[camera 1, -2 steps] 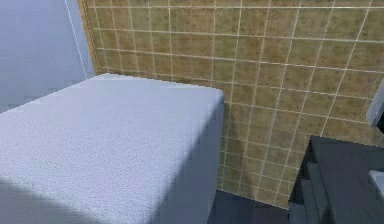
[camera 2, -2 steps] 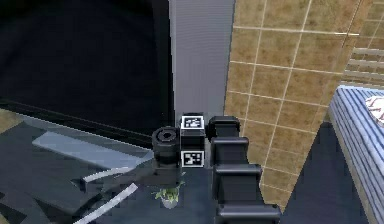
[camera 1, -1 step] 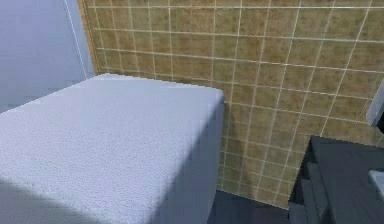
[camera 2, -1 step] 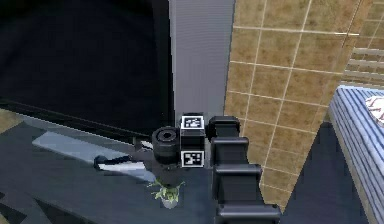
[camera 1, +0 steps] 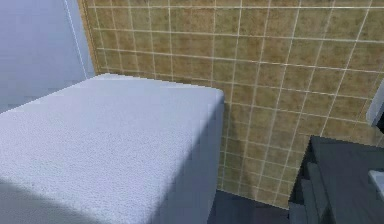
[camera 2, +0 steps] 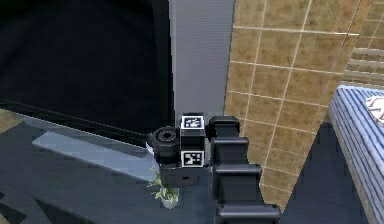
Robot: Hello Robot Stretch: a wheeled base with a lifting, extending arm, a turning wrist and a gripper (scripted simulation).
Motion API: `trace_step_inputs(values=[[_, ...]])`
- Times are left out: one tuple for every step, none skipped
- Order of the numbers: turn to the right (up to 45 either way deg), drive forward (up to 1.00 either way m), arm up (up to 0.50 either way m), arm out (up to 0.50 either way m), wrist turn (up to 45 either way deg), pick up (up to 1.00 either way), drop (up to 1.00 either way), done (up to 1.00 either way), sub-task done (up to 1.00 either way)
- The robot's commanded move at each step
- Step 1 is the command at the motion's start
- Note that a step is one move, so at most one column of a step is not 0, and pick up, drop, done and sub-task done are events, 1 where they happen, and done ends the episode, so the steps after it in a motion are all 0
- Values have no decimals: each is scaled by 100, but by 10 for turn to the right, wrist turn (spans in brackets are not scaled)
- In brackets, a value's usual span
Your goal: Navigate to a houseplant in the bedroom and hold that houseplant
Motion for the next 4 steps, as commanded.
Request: trace_step_inputs(values=[[0, 0, -30, 0, 0, 0, 0, 0, 0], [0, 0, 0, 0, 0, 100, 0, 0, 0], [0, 0, 10, 0, 0, 0, 0, 0, 0], [0, 0, 0, 0, 0, 0, 0, 100, 0]])
